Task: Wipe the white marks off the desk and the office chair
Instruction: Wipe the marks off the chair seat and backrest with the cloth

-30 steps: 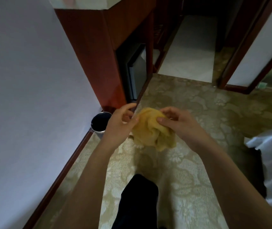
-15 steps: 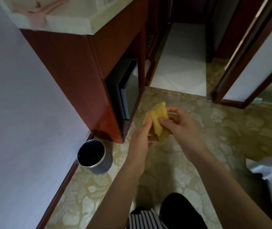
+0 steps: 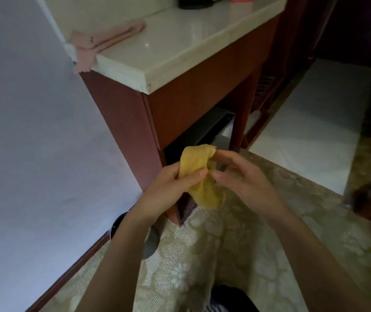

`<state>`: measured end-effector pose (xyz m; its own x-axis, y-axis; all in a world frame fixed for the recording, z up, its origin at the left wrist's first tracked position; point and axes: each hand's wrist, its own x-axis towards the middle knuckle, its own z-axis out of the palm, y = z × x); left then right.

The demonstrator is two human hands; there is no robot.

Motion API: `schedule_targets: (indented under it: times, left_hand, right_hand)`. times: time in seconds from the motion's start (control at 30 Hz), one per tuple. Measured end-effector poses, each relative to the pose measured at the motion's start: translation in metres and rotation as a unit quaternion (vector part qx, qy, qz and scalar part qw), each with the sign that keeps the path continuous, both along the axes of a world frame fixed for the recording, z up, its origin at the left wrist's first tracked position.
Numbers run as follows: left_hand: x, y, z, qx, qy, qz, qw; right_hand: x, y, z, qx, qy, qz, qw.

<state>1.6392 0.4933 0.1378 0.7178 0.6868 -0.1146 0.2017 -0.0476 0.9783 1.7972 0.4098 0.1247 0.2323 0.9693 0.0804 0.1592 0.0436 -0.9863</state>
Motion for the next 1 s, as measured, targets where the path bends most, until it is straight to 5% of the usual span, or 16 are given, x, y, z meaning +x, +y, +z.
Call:
schedule_targets:
  times: [0.13,0.33,0.5,0.77,1.0]
  left_hand:
    - [0.018,0.025,0.021,0.043,0.049,-0.020,0.998]
    - [0.011,0.059,0.033,0.117,0.157,0.078,0.977]
    - [-0.003,0.094,0.059,0.087,0.085,0.102,0.987]
    - [0.000,0.173,0.101,0.164,0.081,0.108,0.977]
    - [0.003,0.216,0.114,0.207,-0.018,0.260,0.943]
  right_hand:
    - [0.031,0.036,0.009,-0.021,0.074,0.071,0.995]
    - [0.045,0.079,0.007,-0.012,0.108,0.137,0.985]
    - [0.046,0.130,0.027,0.103,-0.025,0.071,0.992]
    - [0.042,0.218,0.082,0.205,-0.224,0.132,0.944]
    - [0.046,0.274,0.111,0.229,-0.212,0.098,0.945]
